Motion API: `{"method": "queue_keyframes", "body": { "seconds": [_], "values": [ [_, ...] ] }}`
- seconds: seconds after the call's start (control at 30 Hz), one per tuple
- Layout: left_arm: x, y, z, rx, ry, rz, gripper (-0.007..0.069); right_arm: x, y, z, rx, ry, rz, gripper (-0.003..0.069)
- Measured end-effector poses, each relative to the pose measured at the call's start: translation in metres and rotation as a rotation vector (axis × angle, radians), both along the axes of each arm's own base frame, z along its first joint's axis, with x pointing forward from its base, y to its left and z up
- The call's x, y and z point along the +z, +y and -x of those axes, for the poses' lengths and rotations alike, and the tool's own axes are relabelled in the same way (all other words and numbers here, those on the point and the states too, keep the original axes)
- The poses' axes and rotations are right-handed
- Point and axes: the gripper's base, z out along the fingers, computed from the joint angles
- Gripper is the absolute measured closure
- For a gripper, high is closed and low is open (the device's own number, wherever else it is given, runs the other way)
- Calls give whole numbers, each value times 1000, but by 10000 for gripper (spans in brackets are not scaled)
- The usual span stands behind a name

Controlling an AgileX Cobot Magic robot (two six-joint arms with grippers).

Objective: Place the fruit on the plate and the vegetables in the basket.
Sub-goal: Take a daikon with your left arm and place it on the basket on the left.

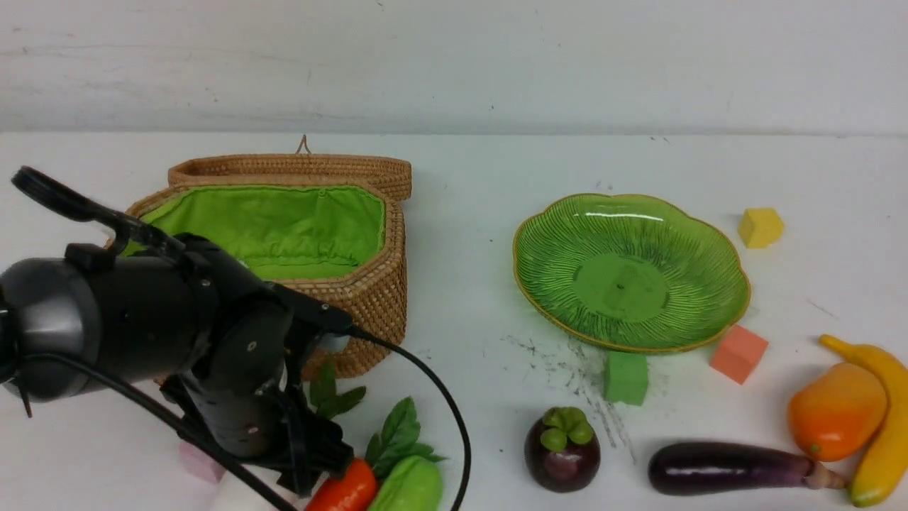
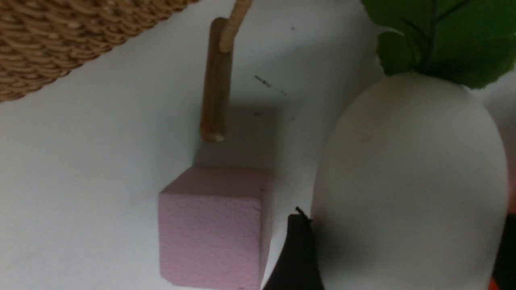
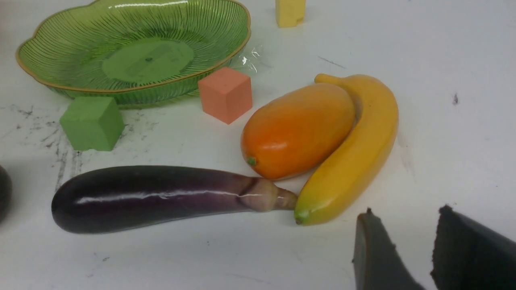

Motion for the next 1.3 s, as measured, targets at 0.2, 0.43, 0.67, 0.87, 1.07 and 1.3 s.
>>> {"method": "queue_keyframes", "body": {
  "seconds": [0.2, 0.43, 0.67, 0.87, 1.07, 1.3],
  "values": [
    [-9, -3, -1, 16, 29, 11, 62, 0, 0, 0, 0, 0, 0, 417],
    [-11, -3, -1, 22, 39, 15, 101, 0, 0, 0, 0, 0, 0, 417],
    [-8, -3, 1, 25, 42, 14, 101, 0, 0, 0, 0, 0, 0, 417],
    [11, -1, 6, 16, 6, 44, 101, 0, 0, 0, 0, 0, 0, 417],
    [38, 3, 21, -43, 4, 84, 101, 0, 0, 0, 0, 0, 0, 417],
    [66, 9, 40, -150, -4, 112, 101, 0, 0, 0, 0, 0, 0, 417]
  ]
}}
